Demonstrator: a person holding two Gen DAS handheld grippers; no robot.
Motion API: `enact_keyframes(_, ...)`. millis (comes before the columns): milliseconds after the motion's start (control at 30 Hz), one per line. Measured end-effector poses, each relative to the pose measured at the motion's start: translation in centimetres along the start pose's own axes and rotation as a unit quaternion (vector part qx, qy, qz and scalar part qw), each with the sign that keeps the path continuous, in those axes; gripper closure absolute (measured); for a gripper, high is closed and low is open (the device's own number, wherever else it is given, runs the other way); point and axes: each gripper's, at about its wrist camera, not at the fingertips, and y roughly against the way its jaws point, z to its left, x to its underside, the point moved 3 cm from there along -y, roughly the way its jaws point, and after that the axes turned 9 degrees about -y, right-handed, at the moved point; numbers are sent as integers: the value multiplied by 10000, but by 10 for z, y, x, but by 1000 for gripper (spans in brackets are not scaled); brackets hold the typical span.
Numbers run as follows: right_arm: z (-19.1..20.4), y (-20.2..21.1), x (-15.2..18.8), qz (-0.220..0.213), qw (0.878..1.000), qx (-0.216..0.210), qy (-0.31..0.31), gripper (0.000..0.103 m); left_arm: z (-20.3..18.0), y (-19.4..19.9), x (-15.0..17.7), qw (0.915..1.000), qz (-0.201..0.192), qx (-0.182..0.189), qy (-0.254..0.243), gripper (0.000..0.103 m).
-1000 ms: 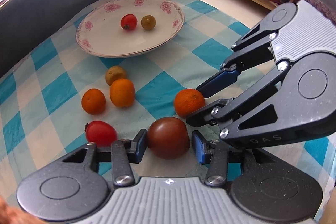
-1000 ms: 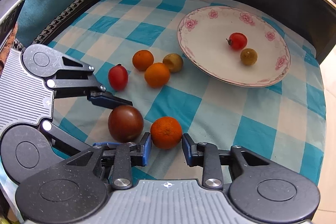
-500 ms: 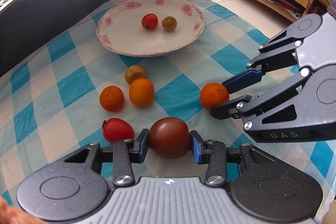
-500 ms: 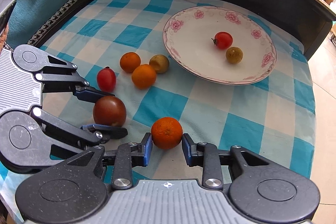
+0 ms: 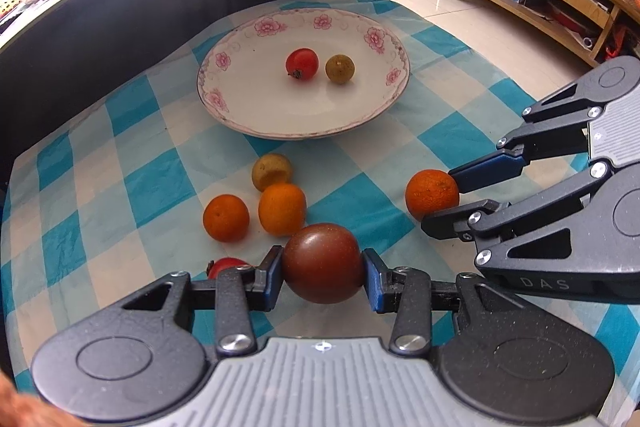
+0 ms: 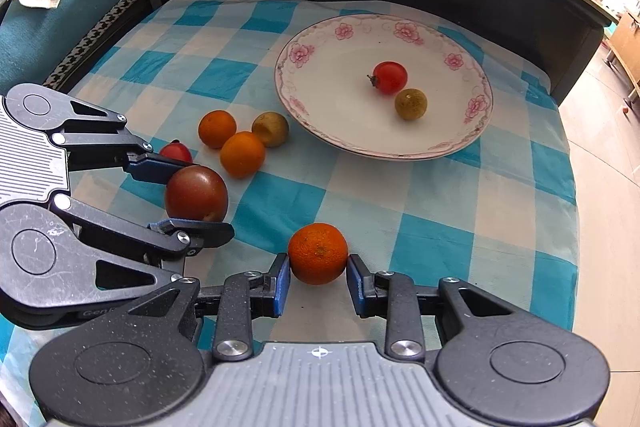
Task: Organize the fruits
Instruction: 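Carry both fruits over the white plate and lower them inside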
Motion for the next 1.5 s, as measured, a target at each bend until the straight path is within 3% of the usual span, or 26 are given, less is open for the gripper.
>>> enact_keyframes(767,-29,18,-44,-745,9952,301,-555,77,20,3,-63,9967,-547,-576,138,54)
enact_keyframes(1500,-40,-11,-61,-747,9941,445,-652,77,35,-20,-73,9956,-559,-706,265,54)
